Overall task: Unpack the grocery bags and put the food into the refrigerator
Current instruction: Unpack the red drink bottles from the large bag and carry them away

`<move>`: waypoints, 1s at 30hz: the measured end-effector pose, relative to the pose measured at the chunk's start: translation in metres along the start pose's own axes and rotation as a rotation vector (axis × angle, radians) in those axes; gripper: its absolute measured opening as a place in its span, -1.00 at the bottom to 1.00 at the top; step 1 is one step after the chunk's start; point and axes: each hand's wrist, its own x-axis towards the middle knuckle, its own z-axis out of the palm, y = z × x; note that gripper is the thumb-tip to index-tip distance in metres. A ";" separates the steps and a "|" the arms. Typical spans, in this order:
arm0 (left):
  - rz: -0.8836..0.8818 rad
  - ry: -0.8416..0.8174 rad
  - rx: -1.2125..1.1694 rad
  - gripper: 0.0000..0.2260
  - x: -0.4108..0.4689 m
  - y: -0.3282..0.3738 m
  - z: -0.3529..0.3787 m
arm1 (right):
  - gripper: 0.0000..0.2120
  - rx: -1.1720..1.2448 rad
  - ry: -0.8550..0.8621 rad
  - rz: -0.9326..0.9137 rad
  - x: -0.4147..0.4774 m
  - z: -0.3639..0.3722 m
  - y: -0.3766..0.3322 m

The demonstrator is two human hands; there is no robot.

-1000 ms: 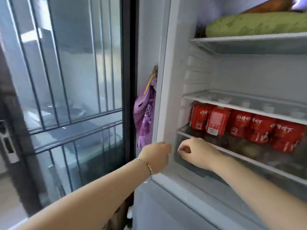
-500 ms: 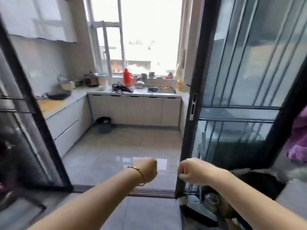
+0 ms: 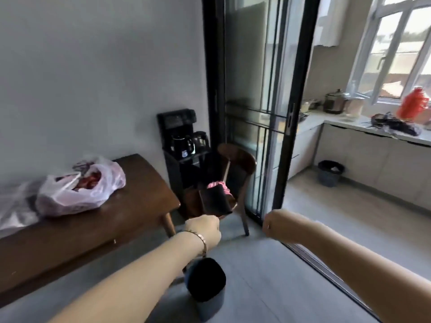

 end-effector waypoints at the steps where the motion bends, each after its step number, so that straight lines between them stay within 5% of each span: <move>1: -0.053 0.010 -0.022 -0.76 -0.001 -0.032 -0.007 | -0.74 -0.023 -0.004 -0.035 0.021 -0.004 -0.028; 18: -0.651 0.212 -0.211 -0.79 0.055 -0.435 -0.055 | -0.74 -0.141 0.138 -0.585 0.326 -0.036 -0.421; 30: -0.692 0.178 -0.228 -0.75 0.153 -0.625 -0.036 | -0.74 -0.337 -0.047 -0.660 0.518 -0.005 -0.591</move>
